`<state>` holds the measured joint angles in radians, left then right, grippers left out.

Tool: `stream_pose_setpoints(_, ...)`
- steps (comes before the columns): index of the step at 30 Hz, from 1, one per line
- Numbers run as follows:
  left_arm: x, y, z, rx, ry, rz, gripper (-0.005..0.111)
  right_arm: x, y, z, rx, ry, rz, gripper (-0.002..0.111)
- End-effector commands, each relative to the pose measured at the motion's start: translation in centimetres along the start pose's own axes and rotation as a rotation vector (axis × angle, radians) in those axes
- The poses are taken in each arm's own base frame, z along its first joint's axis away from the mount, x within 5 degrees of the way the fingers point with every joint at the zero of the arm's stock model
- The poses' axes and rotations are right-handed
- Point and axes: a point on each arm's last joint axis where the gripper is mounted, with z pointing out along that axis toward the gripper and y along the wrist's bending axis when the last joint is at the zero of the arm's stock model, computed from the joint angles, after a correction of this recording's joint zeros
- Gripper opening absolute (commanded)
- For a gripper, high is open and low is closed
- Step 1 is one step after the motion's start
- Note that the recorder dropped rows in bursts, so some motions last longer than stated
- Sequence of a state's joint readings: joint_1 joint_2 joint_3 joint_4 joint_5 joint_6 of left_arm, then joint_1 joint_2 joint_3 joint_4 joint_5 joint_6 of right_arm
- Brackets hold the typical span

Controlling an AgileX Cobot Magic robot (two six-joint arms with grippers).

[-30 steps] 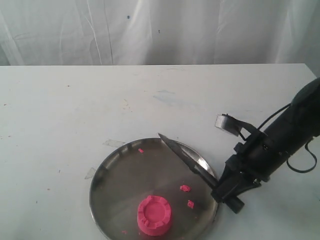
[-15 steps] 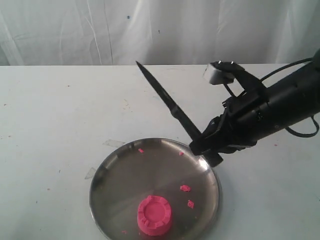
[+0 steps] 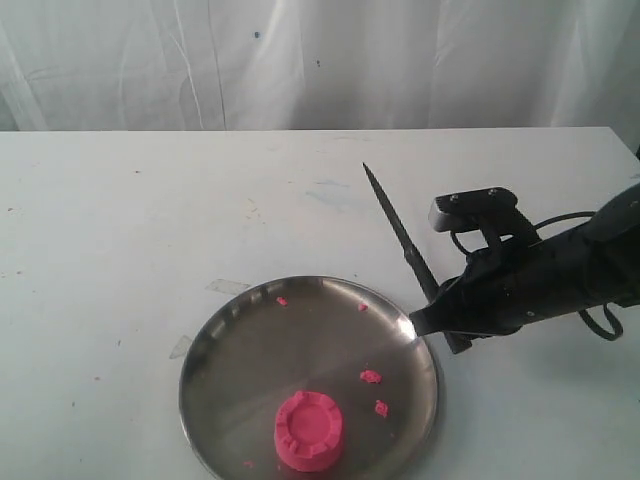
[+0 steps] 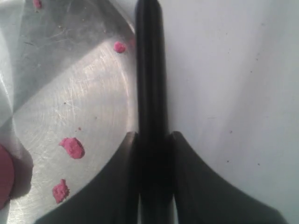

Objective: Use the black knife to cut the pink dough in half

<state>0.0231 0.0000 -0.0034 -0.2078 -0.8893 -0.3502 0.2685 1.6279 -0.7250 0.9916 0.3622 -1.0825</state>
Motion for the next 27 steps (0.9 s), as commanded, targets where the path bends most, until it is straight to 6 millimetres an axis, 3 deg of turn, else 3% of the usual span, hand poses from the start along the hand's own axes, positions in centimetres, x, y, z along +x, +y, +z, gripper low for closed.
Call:
stream_pose_setpoints(1, -3.0, -1.3, -0.4, 0.146, -0.311, -0.053, 0.000, 0.3, -0.1, 0.5, 0.001, 0.016, -0.009, 0.000)
stream_pose_setpoints(5, -3.4, -1.7, -0.3, 0.161, -0.325, -0.013, 0.000, 0.5, -0.1, 0.6, -0.006, 0.025, -0.007, 0.000)
stream_pose_setpoints(10, -4.0, -2.5, 0.0, 0.237, -0.326, -0.113, 0.000, 1.2, 0.1, 0.8, -0.023, 0.043, 0.026, 0.000)
stream_pose_setpoints(15, -8.6, -4.8, 1.1, 0.304, -0.482, -0.097, 0.000, 1.4, 0.4, 0.7, -0.048, 0.053, 0.025, 0.000)
stream_pose_setpoints(18, -10.4, -6.1, 2.1, 0.276, -0.465, 0.086, 0.000, 1.4, 0.7, 0.5, -0.074, 0.054, 0.022, 0.000)
stream_pose_setpoints(20, -10.0, -6.9, 3.2, 0.250, -0.246, 0.353, 0.000, 1.2, 1.1, 0.0, -0.106, 0.048, 0.023, 0.000)
stream_pose_setpoints(23, -6.5, -6.1, 5.4, 0.213, 0.212, 0.691, 0.000, 0.2, 2.1, -1.1, -0.185, 0.021, 0.024, 0.000)
stream_pose_setpoints(27, -0.6, -4.0, 7.9, 0.170, 0.545, 0.664, 0.000, -1.7, 3.7, -3.6, -0.316, -0.026, -0.025, 0.000)
